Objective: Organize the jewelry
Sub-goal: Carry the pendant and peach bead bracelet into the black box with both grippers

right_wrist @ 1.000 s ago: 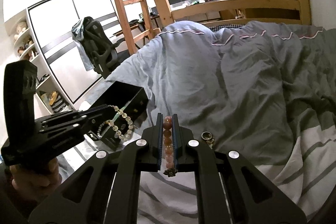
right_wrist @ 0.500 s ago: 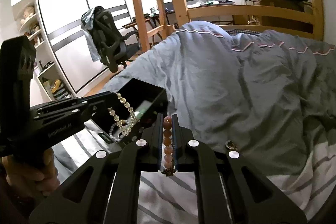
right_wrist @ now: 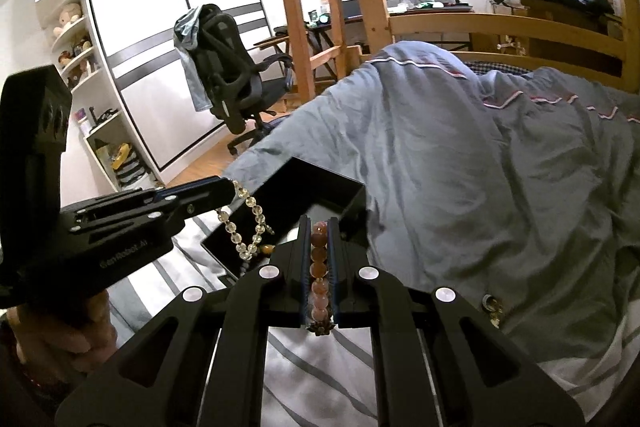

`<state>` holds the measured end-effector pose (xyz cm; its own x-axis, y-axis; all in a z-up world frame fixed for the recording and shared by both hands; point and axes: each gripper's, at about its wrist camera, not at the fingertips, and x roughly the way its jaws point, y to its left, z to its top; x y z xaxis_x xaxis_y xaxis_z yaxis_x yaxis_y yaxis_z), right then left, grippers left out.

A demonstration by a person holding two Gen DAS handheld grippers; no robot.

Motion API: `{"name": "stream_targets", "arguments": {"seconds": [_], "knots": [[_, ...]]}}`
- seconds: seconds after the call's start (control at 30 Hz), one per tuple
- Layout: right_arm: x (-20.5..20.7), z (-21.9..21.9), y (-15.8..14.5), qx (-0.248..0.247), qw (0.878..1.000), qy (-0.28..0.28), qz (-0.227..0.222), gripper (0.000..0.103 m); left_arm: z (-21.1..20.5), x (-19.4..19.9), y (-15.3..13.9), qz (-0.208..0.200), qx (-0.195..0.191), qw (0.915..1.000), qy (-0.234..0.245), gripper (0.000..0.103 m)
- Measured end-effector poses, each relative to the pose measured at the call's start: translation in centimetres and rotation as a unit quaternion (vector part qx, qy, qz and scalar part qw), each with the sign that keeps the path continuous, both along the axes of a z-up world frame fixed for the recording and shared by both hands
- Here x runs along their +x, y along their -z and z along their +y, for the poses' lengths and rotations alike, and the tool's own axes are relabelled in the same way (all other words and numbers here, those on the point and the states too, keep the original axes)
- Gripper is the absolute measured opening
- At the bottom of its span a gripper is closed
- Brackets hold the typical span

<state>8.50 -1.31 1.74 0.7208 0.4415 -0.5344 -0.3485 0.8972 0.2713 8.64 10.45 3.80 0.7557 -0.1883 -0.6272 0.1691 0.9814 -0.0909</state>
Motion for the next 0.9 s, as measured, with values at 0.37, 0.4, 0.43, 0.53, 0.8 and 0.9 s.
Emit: {"name": "stream_targets", "arguments": {"seconds": [0.37,0.4,0.43,0.53,0.8,0.9], "knots": [[1.5,3.3,-0.1,-0.003,1.0,-0.021,0.003,0.009,3.1,1.1,0.6,0.019,-0.011,0.9994,-0.027,0.008],[1.7,3.5,0.0,-0.003,1.0,-0.022,0.004,0.009,3.3,1.2,0.7,0.021,-0.012,0.9993,-0.029,0.008],[1.8,3.7,0.0,-0.003,1.0,-0.023,0.005,0.009,3.5,1.3,0.8,0.023,-0.013,0.9992,-0.03,0.008],[2.2,4.5,0.2,-0.005,1.0,-0.028,0.007,0.009,4.1,1.5,1.1,0.03,-0.016,0.9988,-0.034,0.008],[3.1,6.2,0.7,-0.011,0.999,-0.041,0.01,0.009,4.8,2.2,2.0,0.055,-0.028,0.9976,-0.032,0.008],[3.6,6.7,1.2,-0.013,0.999,-0.046,0.013,0.009,4.8,2.4,2.4,0.063,-0.03,0.9972,-0.026,0.008]]}}
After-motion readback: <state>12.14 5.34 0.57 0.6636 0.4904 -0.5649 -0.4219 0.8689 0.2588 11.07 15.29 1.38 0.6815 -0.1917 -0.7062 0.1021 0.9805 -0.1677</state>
